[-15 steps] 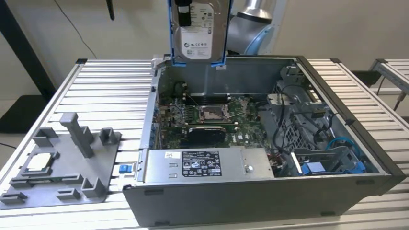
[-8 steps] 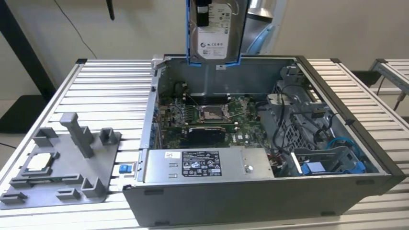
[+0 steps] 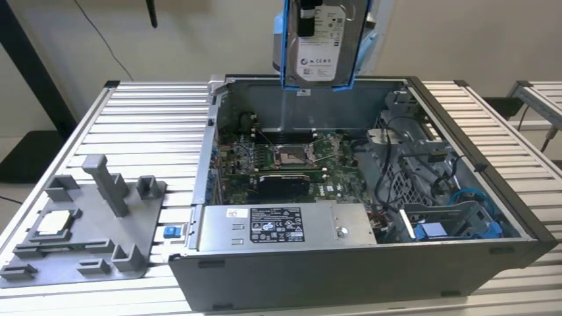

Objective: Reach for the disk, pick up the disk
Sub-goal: 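Pick up the disk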

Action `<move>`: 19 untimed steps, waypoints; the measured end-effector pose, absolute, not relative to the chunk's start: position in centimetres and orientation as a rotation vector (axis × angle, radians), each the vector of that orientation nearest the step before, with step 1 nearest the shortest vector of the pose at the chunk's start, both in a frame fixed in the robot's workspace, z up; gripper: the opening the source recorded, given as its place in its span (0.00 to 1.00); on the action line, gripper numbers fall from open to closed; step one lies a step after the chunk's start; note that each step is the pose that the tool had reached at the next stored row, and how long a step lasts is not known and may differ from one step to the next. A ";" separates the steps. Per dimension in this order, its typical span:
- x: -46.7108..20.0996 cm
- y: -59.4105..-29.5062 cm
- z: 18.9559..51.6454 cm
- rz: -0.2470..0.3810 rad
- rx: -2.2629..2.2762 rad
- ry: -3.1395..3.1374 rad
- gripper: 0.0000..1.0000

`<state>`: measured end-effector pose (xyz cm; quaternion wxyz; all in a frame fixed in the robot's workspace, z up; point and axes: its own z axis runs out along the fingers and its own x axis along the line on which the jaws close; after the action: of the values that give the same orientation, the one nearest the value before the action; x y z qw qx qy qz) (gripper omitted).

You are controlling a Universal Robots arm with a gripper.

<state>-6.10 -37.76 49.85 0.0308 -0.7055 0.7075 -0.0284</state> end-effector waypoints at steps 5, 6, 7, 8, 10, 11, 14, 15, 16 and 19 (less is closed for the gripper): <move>-3.9 -37.8 49.8 -0.087 -2.174 2.180 0.00; -3.4 -37.8 49.8 -0.087 -2.174 2.180 0.00; -2.9 -37.8 49.8 -0.087 -2.174 2.180 0.00; -2.5 -37.8 49.8 -0.087 -2.174 2.180 0.00; -1.6 -37.8 49.8 -0.087 -2.174 2.180 0.00; -1.2 -37.8 49.8 -0.087 -2.174 2.180 0.00; -0.1 -37.8 49.9 -0.087 -2.174 2.180 0.00; 0.0 -37.8 49.9 -0.087 -2.174 2.180 0.00; 0.1 -37.8 49.8 -0.087 -2.174 2.180 0.00; 0.2 -37.8 49.8 -0.087 -2.174 2.180 0.00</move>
<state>0.16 -37.76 49.85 0.0308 -0.7055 0.7074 -0.0283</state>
